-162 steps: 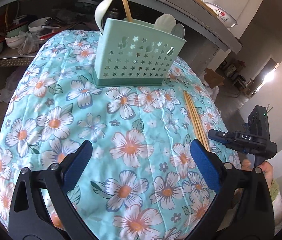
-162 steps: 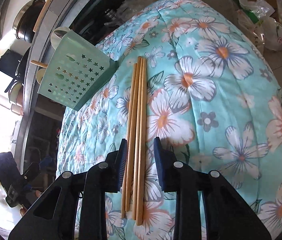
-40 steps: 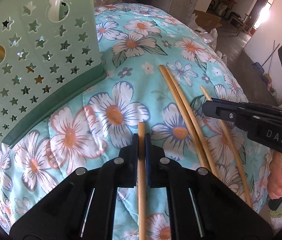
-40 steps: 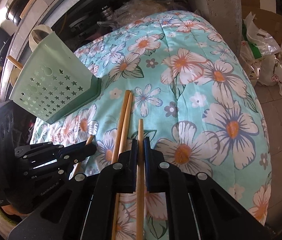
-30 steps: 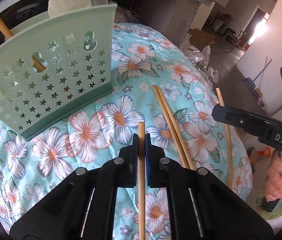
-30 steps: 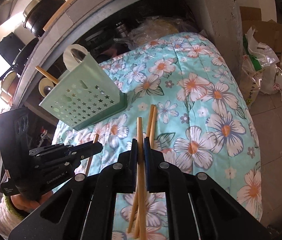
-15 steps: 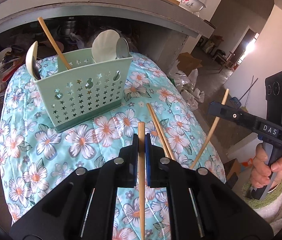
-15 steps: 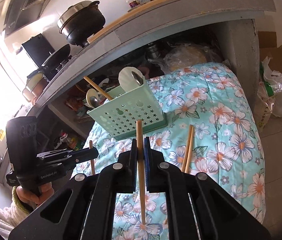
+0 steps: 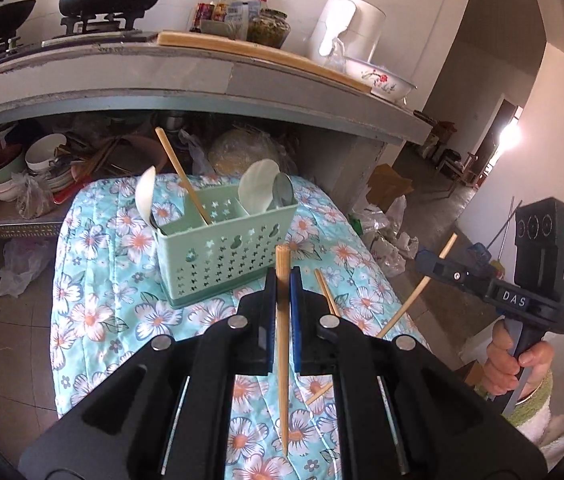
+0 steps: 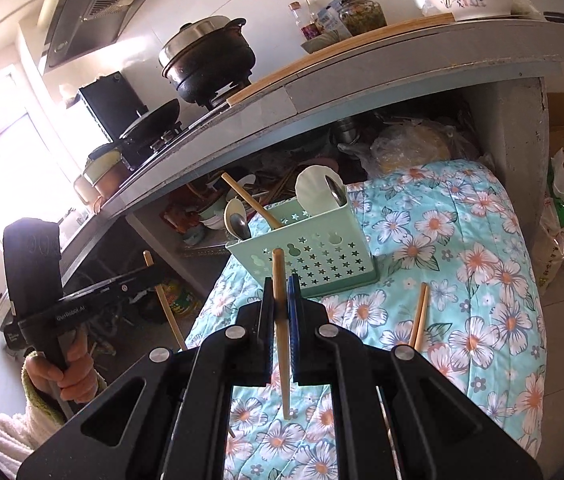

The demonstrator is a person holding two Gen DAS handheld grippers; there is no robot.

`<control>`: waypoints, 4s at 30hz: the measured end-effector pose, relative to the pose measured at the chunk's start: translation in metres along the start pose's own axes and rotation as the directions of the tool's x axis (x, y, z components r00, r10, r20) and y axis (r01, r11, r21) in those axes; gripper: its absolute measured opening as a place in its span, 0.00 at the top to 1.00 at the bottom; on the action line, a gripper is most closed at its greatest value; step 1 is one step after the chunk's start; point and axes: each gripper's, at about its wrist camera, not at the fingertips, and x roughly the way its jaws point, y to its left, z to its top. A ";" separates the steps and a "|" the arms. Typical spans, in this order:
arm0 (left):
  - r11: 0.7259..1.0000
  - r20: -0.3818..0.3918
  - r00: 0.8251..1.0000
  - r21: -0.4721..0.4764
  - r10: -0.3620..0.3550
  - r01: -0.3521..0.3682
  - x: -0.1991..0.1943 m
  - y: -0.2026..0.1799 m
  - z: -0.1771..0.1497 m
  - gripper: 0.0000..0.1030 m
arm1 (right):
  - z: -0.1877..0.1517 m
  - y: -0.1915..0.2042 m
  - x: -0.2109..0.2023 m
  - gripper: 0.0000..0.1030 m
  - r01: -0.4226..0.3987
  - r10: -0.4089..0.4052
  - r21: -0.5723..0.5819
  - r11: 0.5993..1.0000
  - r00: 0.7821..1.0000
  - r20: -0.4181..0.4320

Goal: Organize utensils
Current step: 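Lower the left tool's chopstick into the holder and open it while the right tool holds its chopstick, then lower the chopstick into the holder with the right tool and open it, then move both tools down to the last two bamboo chopsticks on the quilt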

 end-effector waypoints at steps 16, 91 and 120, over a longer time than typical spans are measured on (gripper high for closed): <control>0.995 0.431 0.900 -0.098 0.060 -0.020 -0.052 0.017 0.106 0.95 | 0.004 -0.012 0.005 0.94 -0.050 0.050 0.032 0.998 0.999 -0.006; 0.931 0.064 0.947 -0.213 0.316 -0.296 0.015 0.111 -0.087 0.35 | 0.126 0.124 0.147 0.94 0.244 -0.135 -0.607 0.756 0.966 0.221; 0.950 0.022 0.965 -0.182 0.263 -0.254 0.034 0.095 -0.086 0.35 | 0.077 0.024 0.050 0.60 0.051 -0.038 -0.219 0.974 0.997 0.062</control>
